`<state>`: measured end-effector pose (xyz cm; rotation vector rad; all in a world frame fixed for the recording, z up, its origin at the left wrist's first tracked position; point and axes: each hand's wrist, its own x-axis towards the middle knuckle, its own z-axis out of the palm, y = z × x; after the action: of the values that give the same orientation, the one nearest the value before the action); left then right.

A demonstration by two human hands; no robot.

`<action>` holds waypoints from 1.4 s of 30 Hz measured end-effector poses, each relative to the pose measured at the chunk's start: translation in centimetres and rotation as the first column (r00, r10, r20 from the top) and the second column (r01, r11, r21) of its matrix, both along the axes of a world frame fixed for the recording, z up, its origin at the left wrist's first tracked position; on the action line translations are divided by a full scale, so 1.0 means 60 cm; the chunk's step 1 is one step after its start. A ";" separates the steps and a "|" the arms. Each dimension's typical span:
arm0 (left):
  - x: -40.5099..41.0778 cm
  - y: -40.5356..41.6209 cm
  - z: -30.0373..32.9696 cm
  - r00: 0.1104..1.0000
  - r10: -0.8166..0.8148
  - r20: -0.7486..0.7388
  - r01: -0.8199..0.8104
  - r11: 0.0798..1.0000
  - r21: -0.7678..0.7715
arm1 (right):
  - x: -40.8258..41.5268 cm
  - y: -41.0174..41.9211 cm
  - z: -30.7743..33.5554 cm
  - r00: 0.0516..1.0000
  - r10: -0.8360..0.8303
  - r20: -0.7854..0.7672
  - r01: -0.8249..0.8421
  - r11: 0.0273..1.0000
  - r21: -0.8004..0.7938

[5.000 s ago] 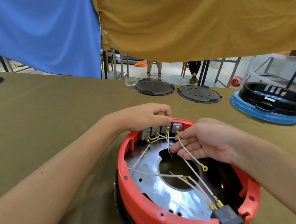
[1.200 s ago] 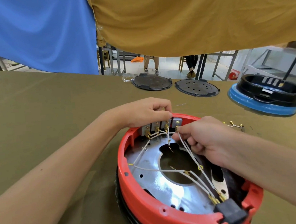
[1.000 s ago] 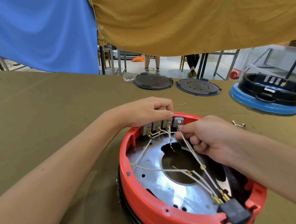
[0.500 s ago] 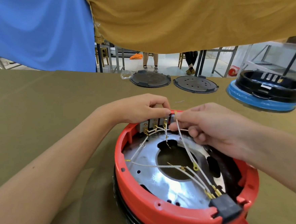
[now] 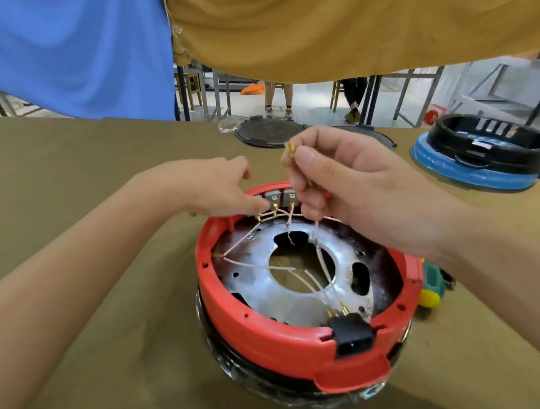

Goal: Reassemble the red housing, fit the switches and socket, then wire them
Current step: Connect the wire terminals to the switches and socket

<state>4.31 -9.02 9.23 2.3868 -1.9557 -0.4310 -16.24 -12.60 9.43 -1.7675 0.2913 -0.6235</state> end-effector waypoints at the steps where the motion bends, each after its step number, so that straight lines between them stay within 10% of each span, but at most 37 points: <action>1: 0.001 0.014 -0.009 0.998 0.064 -0.020 -0.063 0.998 0.024 | -0.004 -0.003 0.005 0.999 0.033 -0.014 -0.033 0.999 -0.024; 6: 0.000 0.035 -0.051 0.992 0.060 -0.107 -0.081 0.978 -0.194 | -0.018 -0.003 0.039 0.905 0.110 -0.410 -0.277 0.885 -0.374; 10: 0.000 0.020 -0.054 0.968 0.067 -0.240 -0.137 0.949 -0.284 | -0.028 0.002 0.044 0.719 0.162 -0.676 -0.476 0.824 -0.309; 20: 0.003 0.019 -0.069 0.957 0.037 -0.287 -0.144 0.921 -0.362 | -0.017 0.005 0.023 0.594 0.130 -0.794 -0.515 0.820 -0.252; 34: 0.001 0.024 -0.070 0.966 0.054 -0.252 -0.148 0.917 -0.370 | -0.012 -0.030 0.001 0.841 0.350 -0.412 -0.448 0.878 -0.169; 42: 0.000 0.042 -0.060 0.960 -0.124 -0.251 -0.114 0.644 -0.756 | 0.021 -0.036 -0.029 0.998 0.048 0.051 -0.065 0.909 0.412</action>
<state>4.30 -6.53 5.62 1.6505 -1.5535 0.0817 -14.97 -14.78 7.68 -1.3482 0.3176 -0.5104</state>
